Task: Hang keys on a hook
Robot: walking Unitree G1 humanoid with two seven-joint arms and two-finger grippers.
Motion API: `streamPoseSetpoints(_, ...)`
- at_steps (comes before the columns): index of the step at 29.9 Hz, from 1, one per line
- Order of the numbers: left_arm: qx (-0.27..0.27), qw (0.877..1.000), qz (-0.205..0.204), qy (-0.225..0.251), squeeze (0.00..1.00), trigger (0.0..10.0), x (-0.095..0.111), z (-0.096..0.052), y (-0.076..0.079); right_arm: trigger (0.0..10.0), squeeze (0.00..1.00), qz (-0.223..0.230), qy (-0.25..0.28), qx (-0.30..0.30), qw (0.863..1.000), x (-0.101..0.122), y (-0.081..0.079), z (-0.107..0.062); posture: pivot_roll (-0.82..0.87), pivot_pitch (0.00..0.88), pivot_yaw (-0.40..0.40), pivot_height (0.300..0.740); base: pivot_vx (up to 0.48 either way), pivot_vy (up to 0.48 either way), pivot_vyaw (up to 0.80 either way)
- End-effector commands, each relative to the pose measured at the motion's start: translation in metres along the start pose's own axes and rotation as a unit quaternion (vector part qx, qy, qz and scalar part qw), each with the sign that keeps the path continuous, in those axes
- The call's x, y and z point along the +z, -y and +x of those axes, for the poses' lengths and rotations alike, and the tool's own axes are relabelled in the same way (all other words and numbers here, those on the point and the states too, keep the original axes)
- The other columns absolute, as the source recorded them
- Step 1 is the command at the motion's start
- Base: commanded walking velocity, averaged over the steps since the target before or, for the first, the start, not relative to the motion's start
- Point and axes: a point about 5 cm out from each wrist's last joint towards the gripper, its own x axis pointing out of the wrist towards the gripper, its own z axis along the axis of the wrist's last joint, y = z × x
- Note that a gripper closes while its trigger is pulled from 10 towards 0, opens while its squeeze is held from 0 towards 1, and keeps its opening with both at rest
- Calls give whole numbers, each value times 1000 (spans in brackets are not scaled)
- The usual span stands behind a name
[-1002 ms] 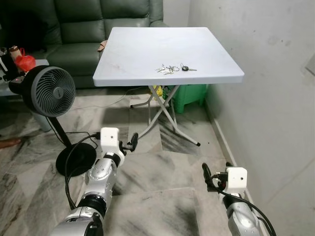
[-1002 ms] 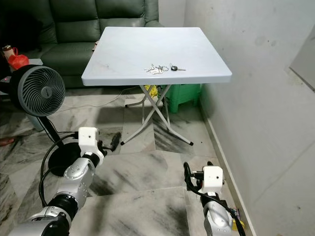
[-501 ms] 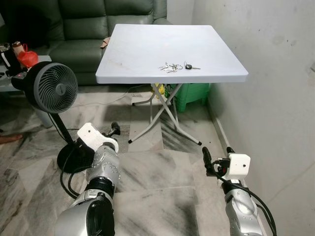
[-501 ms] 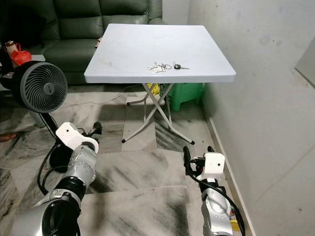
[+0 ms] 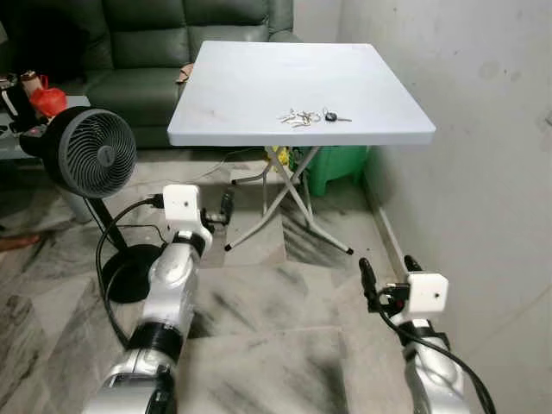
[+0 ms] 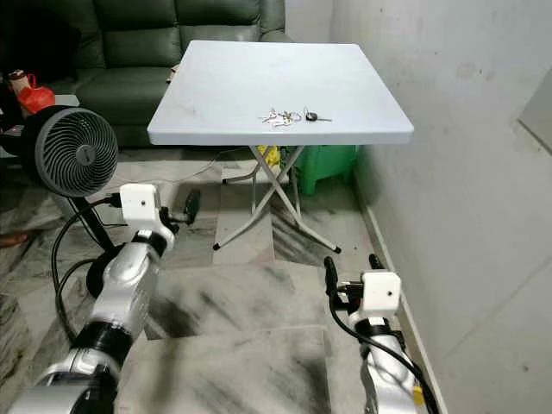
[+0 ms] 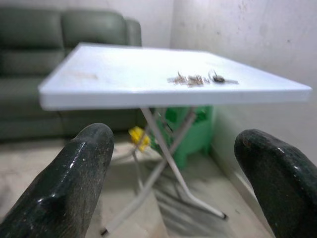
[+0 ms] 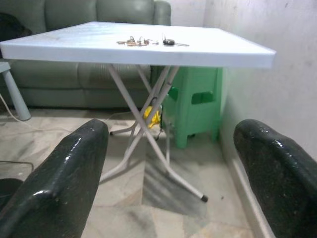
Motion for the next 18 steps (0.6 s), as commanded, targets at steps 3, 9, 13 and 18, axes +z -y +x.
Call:
streamPoseSetpoints(3, 11, 999, -32, -1, 0, 10000, 5, -7, -14, 10000, 0, -5, 18, 8, 1000, 12, 2, -3, -62, 0, 23, 740, 0, 0, 0)
streamPoseSetpoints(9, -17, 998, -46, -32, 0, 10000, 0, -25, -12, 10000, 0, 9, 40, 2, 999, 30, -2, -7, -62, 0, 21, 740, 0, 0, 0)
streamPoseSetpoints(13, -6, 998, -53, -28, 0, 10000, 4, -23, -11, 10000, 0, 12, 40, 7, 999, 32, -10, -5, -43, 0, 23, 740, 0, 0, 0)
streamPoseSetpoints(18, -21, 998, -41, -32, 0, 10000, 7, -19, -2, 10000, 0, 8, 33, 22, 999, 34, -18, -3, -44, 0, 26, 740, 0, 0, 0)
